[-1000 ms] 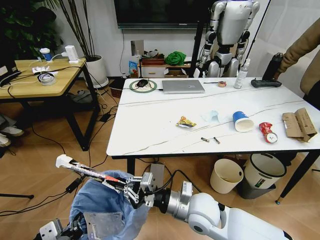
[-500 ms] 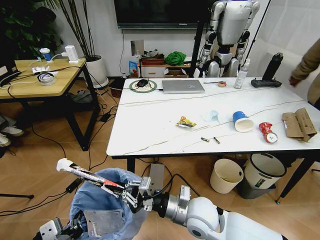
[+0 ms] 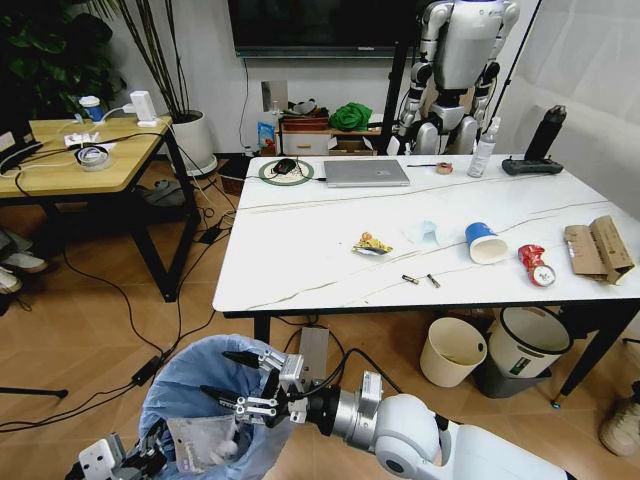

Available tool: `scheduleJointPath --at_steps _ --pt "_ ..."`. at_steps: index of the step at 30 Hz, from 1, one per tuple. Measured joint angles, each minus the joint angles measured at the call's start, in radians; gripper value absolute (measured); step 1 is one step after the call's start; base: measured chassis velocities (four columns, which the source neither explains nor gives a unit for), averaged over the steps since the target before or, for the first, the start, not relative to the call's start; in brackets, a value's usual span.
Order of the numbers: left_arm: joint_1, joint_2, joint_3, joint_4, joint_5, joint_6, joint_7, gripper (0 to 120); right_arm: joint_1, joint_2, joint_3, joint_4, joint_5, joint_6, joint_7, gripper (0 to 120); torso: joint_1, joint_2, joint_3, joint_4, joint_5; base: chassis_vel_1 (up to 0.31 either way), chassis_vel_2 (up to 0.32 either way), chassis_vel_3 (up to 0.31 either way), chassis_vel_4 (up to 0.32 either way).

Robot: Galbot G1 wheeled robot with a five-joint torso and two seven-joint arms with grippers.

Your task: Pick up the trash bin and place the trash from the table into it.

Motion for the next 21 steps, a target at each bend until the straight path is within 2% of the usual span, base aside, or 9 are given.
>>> scheduleJointPath --at_steps 1,3,4,5,7,9,12,15,21 --pt "-0.001 0.000 0.001 0.000 0.000 0.000 0.001 0 0.003 0.002 0.005 0.000 0.002 0.001 0.001 81 0.000 0.000 0.000 0.0000 0.0000 0.000 0.000 0.000 0.000" --pt "-0.001 -0.001 0.002 0.000 0.002 -0.001 0.004 0 0.006 0.004 0.015 0.002 0.005 0.001 0.002 83 0.000 0.000 0.000 0.0000 0.0000 0.000 0.000 0.000 0.000" --pt "-0.002 -0.003 0.006 0.000 0.016 -0.005 0.019 0 0.011 0.008 0.041 0.005 0.015 -0.003 0.011 90 0.000 0.000 0.000 0.0000 0.0000 0.000 0.000 0.000 0.000" --pt "-0.009 -0.007 0.019 0.011 0.069 -0.019 0.066 0 0.027 0.020 0.127 0.010 0.068 -0.018 0.082 98 0.000 0.000 0.000 0.0001 0.0002 0.000 0.000 0.000 0.000" --pt "-0.020 -0.007 0.037 0.021 0.093 -0.021 0.085 0 0.046 0.024 0.248 0.011 0.111 -0.070 0.198 100 0.000 0.000 0.000 0.0002 0.0001 0.000 0.000 0.000 0.000" --pt "-0.024 -0.006 0.041 0.024 0.099 -0.022 0.088 0 0.052 0.021 0.289 0.006 0.117 -0.090 0.232 100 0.000 0.000 0.000 0.0002 0.0001 0.000 0.000 0.000 0.000" --pt "-0.041 0.008 0.045 0.028 0.102 -0.022 0.091 0 0.072 -0.006 0.458 -0.065 0.130 -0.175 0.304 100 0.000 0.000 0.000 0.0001 0.0002 0.000 0.000 0.000 0.000" --pt "-0.044 0.024 0.043 0.031 0.097 -0.023 0.091 0 0.090 -0.031 0.568 -0.152 0.111 -0.240 0.292 100 0.000 0.000 0.000 -0.0002 0.0003 0.000 0.000 0.000 0.000" --pt "-0.042 0.042 0.037 0.027 0.092 -0.024 0.091 0 0.151 -0.036 0.646 -0.345 0.070 -0.317 0.181 100 0.000 0.000 0.000 0.0000 0.0005 0.000 0.000 0.000 0.000"
